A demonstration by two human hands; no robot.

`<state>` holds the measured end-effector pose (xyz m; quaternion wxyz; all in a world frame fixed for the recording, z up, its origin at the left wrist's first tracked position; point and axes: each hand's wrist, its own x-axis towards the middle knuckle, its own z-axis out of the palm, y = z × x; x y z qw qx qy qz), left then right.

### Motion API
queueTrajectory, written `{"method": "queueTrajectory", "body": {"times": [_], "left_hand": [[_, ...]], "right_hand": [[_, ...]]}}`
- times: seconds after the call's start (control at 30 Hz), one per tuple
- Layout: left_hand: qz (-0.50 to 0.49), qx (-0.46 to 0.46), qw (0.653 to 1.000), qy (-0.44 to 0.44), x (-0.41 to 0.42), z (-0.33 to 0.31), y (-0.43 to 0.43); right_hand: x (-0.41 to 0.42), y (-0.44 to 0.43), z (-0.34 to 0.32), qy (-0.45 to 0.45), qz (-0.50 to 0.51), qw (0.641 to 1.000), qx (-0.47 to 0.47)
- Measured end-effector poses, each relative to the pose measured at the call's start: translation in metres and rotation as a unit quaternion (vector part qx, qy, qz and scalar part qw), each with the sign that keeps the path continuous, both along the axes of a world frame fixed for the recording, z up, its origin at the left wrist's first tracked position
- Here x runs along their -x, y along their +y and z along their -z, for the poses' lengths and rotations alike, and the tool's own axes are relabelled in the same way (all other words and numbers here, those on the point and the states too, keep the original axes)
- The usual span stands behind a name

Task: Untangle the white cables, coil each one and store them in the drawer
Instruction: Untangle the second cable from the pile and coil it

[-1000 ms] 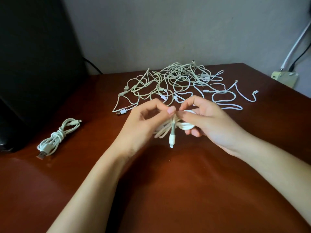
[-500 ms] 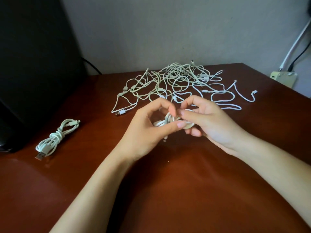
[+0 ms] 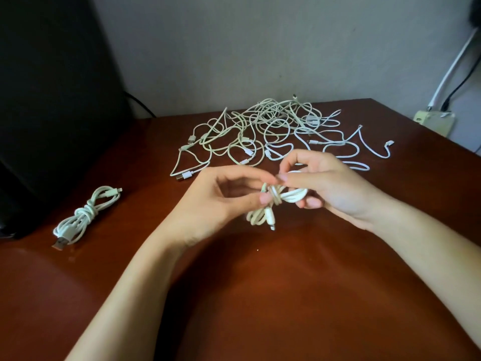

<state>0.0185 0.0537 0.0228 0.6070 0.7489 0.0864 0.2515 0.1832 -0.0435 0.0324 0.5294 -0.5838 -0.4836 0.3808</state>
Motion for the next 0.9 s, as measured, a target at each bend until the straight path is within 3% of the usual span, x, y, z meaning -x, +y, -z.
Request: {"method": "queueTrajectory", "body": {"times": [0.27,0.9], "left_hand": [[-0.029,-0.044,0.999,-0.012,-0.004,0.007,0.003],[-0.119,-0.068,0.990,-0.034,-0.011,0.010,-0.001]], "right_hand": [[0.005,0.000,0.002,-0.020,-0.032,0.999,0.022],[0.009,0.002,0.007,-0.030,0.032,0.999,0.023]]}}
